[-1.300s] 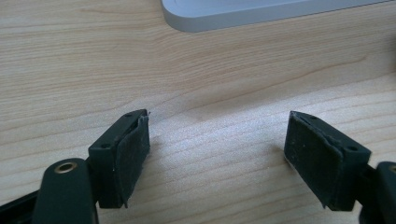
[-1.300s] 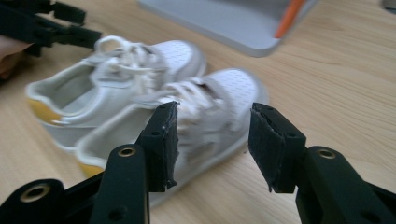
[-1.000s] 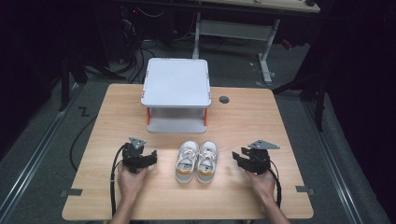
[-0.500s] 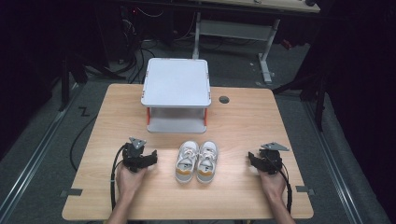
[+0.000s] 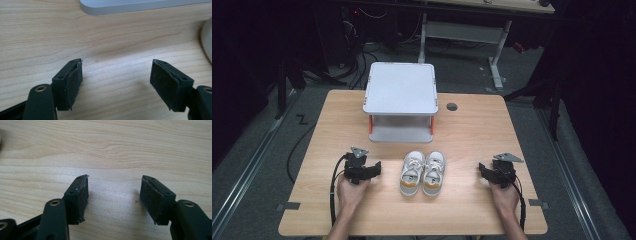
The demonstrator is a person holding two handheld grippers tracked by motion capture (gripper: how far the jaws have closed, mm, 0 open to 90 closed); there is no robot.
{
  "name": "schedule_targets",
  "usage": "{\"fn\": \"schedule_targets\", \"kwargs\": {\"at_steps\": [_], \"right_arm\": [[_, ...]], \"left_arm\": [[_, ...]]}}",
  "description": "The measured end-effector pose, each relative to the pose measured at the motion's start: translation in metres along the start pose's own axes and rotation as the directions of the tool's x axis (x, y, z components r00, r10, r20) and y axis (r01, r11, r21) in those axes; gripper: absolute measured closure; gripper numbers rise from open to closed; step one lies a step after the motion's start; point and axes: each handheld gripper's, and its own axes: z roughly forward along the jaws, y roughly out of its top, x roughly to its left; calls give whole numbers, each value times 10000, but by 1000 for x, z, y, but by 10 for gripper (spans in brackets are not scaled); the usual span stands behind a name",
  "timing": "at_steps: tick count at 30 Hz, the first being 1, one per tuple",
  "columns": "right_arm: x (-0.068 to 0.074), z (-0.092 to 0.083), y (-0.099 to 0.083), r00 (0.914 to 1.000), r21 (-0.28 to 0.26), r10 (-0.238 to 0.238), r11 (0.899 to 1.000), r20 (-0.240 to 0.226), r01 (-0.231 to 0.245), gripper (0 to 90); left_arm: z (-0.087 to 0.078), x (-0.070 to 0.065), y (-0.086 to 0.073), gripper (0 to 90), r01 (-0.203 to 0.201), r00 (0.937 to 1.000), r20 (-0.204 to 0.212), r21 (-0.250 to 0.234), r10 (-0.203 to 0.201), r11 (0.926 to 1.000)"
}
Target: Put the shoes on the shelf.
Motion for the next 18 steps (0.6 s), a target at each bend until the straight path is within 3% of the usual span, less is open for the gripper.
{"fn": "schedule_targets", "kwargs": {"at_steps": [2,4,7,11,15,16,17,18], "right_arm": [[0,0,0,10000,2,4,10000,-1,-4,392],[0,0,0,10000,13,2,10000,-21,-2,385],[0,0,0,10000,17,-8,10000,-30,8,383],[0,0,0,10000,21,-11,10000,-37,11,380],[0,0,0,10000,24,-16,10000,-45,17,378],[0,0,0,10000,24,-23,10000,-50,23,376],[0,0,0,10000,24,-23,10000,-50,23,376],[0,0,0,10000,26,-22,10000,-50,22,376]], "left_arm": [[-3,-2,1,268,59,9999,144,-56,-58,10000],[-15,-7,3,300,318,9973,679,-389,-291,9987],[-23,-12,5,306,299,9954,929,-490,-253,9984],[-39,-28,9,308,-30,9912,1314,-731,126,9973],[-55,-47,15,333,-312,9795,1960,-766,457,9966],[-62,-59,17,348,-494,9726,2230,-749,651,9960],[-62,-59,17,355,-494,9726,2230,-749,651,9960],[-66,-68,17,355,-643,9688,2343,-787,812,9948]]}}
